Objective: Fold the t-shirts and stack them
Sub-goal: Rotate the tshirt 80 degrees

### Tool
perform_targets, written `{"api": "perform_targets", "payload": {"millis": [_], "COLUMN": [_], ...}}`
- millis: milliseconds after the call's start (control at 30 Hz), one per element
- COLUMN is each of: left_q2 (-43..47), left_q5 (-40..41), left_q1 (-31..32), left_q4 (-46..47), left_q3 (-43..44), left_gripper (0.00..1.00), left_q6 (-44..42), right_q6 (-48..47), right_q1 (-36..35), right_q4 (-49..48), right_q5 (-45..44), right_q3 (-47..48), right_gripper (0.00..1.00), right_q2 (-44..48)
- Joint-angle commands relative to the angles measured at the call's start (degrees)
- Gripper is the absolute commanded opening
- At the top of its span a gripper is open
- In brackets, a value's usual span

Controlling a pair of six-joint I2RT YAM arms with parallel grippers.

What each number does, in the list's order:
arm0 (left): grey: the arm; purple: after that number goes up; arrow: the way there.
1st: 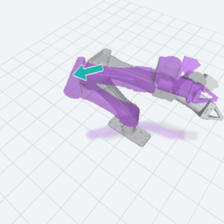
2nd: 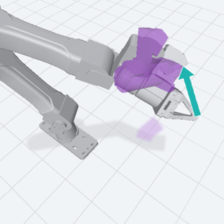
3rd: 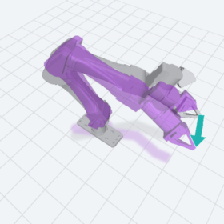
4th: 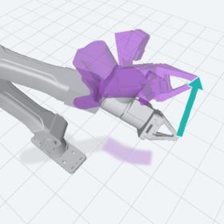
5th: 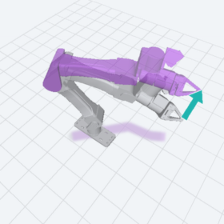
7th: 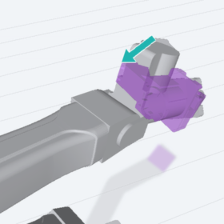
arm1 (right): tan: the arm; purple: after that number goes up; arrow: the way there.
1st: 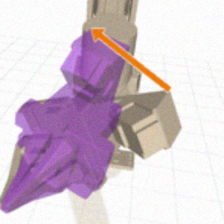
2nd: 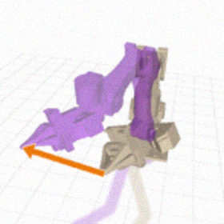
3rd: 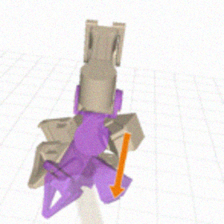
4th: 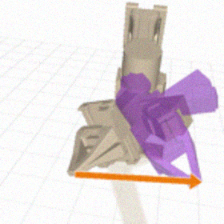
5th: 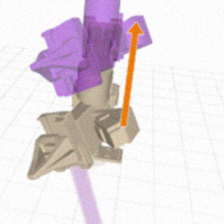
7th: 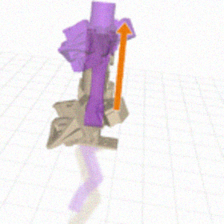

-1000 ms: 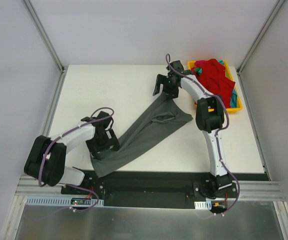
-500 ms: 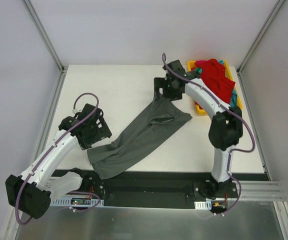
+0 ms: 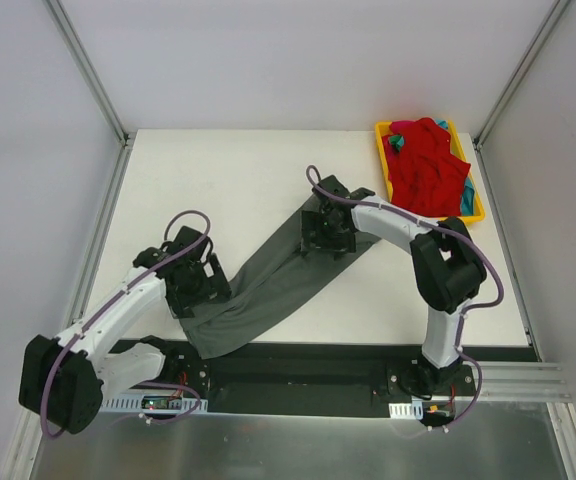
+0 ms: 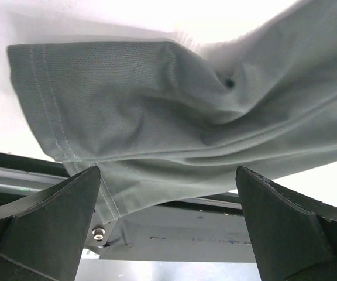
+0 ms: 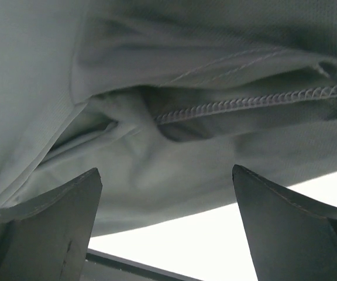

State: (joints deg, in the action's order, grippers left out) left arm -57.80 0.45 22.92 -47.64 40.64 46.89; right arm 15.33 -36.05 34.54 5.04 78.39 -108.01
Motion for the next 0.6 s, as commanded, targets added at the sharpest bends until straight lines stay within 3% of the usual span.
{"api": "perform_targets", "payload": {"millis": [0, 267, 367, 500, 567], "left_q2": [-5.1, -10.1, -11.2, -13.9, -15.0], "left_q5": [-5.1, -6.9, -7.2, -5.6, -4.7], "left_q1": [0.8, 2.6, 4.5, 14.2, 18.0], "left_q4": [7.2, 16.2, 19.1, 25.7, 25.6], "left_q3": [-2.8, -6.0, -6.5, -5.9, -4.7], "left_gripper": [0.99, 0.99, 0.99, 0.99, 0.99], "left_q6": [-1.4, 4.0, 9.9, 17.2, 18.1], "right_q6": [1.6, -4.9, -8.4, -11.0, -11.5], "right_q1": [2.5, 8.6, 10.7, 12.6, 13.1], "right_q4": [-1.9, -1.2, 2.5, 10.4, 8.5], "right_q5": [0.5, 4.5, 4.1, 7.3, 9.5], "right_q3": [2.3, 17.7, 32.5, 61.4, 67.8], "right_gripper": [0.96, 0.96, 0.96, 0.96, 0.96], "right_q2": [-3.7, -17.1, -25.6, -39.2, -42.2]}}
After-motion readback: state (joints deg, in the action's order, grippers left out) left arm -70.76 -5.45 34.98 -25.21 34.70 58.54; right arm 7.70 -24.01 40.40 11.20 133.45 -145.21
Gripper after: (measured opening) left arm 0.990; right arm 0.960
